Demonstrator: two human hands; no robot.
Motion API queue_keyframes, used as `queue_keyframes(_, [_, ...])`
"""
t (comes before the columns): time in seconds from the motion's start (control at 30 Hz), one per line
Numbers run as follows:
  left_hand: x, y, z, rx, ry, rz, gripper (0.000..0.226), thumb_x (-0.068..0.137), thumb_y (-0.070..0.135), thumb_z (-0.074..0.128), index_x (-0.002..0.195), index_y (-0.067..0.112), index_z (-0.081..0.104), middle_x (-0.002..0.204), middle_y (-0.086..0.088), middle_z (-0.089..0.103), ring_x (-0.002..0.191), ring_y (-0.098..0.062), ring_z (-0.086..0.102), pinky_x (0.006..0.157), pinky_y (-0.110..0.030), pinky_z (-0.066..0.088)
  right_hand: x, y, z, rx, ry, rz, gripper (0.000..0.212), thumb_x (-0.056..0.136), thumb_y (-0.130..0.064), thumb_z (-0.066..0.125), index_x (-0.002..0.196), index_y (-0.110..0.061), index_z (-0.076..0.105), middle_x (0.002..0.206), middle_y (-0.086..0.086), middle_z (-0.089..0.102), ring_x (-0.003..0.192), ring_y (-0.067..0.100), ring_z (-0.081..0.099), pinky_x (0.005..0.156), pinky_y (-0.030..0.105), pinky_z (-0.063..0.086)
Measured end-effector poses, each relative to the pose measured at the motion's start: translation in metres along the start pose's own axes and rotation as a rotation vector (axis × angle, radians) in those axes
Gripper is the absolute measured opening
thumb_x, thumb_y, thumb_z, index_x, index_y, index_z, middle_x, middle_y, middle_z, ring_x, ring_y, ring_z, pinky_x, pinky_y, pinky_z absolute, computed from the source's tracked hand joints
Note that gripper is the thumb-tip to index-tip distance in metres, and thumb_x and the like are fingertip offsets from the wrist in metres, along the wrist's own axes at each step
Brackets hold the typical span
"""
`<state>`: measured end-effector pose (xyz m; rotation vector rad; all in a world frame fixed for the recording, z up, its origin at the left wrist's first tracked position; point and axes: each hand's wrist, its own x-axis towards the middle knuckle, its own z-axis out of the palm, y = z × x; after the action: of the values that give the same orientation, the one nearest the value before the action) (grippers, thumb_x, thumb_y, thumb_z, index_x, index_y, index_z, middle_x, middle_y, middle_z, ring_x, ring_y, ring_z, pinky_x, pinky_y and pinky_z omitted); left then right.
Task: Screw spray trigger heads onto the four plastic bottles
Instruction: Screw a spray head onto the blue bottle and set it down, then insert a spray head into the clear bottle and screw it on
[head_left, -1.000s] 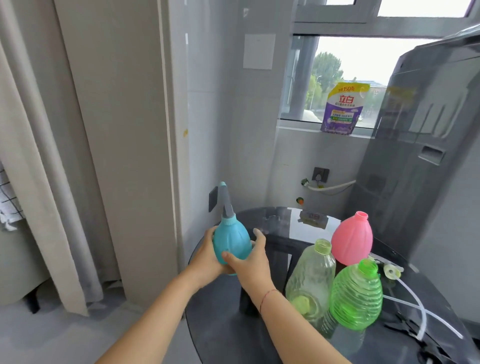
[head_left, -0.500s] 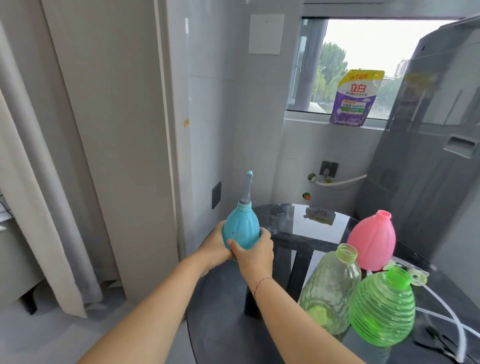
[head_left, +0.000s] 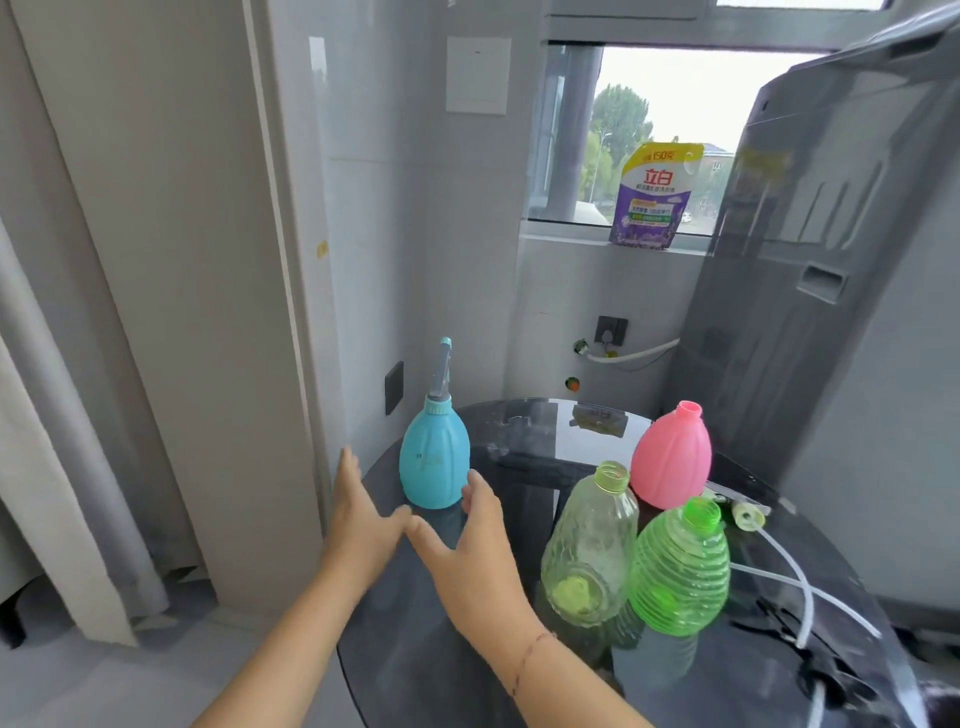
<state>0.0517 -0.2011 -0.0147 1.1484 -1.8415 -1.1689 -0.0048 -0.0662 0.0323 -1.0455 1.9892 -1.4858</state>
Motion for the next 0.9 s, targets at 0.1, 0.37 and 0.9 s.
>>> queue_keyframes(0.1, [-0.054,0.016,0.002,-0.090,0.306,0.205,0.076,0.082,-0.002,0.063,0.146,0.020,0.028,0.149,-0.001,0.042,0.137,-0.017,0.039,0.107,-0.028,0.029,-0.045,0.002,-0.042,-0.090,0.051,-0.175,0.034,0.088,-0.024,0.064,0.121,-0.027,0.057,0.117,-0.017,0.059,0.109,-0.005,0.056,0.096,0.016,0.045])
queue_keyframes(0.37, [-0.129,0.067,0.065,-0.081,-0.256,0.251,0.117,0.066,0.037,0.085,0.150,0.042,0.003,0.146,0.028,0.012,0.134,0.007,0.014,0.109,-0.023,0.015,-0.077,0.017,-0.179,-0.166,0.468,-0.275,0.022,0.083,-0.007,0.063,0.077,-0.027,0.069,0.075,-0.013,0.071,0.068,0.001,0.063,0.061,0.006,0.045])
queue_keyframes(0.9, [-0.109,0.064,0.123,-0.152,-0.384,0.192,0.116,0.061,0.034,0.089,0.149,0.041,0.014,0.154,0.014,0.031,0.141,-0.009,0.032,0.117,-0.043,0.032,0.076,0.114,-0.311,-0.833,0.232,0.509,0.041,0.080,-0.041,0.068,0.063,-0.009,0.049,0.062,0.003,0.052,0.056,0.018,0.049,0.049,0.027,0.034])
